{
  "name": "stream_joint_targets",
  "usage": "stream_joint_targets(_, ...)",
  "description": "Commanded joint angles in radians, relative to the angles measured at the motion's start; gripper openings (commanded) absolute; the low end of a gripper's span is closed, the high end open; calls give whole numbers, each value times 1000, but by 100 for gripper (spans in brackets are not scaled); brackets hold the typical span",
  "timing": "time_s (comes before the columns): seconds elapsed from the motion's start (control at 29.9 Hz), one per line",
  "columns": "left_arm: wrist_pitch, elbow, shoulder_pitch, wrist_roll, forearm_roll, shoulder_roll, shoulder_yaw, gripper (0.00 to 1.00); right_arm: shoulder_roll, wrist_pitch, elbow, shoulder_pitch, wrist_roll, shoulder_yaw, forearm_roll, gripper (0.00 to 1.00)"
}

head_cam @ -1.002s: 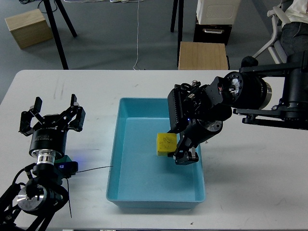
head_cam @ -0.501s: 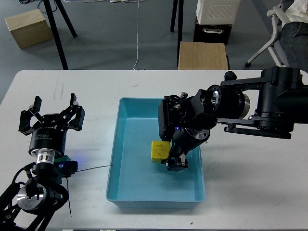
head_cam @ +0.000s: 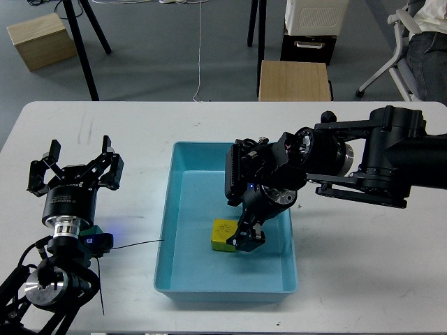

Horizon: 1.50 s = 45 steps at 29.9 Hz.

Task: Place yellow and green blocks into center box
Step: 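Withdraw the right gripper away from the tub, then move the left gripper down toward the dark green cube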

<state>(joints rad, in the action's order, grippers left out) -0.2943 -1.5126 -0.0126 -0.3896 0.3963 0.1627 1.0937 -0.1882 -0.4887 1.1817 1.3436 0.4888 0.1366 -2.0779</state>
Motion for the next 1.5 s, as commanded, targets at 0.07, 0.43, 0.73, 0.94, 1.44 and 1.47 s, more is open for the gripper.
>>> stream_joint_targets(0.07, 1, 0, -46, 0, -2, 43, 0, 100, -117, 0, 13, 2, 0, -202, 15, 97)
stream_joint_targets(0.43, 67, 40, -220, -26, -102, 309, 14, 100, -182, 0, 9, -124, 0, -773, 205, 97)
stream_joint_targets(0.73, 195, 98, -406, -12, -97, 531, -51, 100, -15, 143, 50, -369, 0, -1195, 213, 96)
stream_joint_targets(0.94, 8, 178, -444, -43, -271, 615, -52, 100, 143, 183, 217, -667, -162, -1506, 229, 96)
stream_joint_targets(1.44, -25, 210, -500, -99, -1698, 733, -5, 100, 144, 245, 458, -1317, -206, -1810, 725, 96)
stream_joint_targets(1.47, -25, 206, -503, -99, -1764, 738, -6, 100, 136, 251, 458, -1345, -208, -1812, 743, 96)
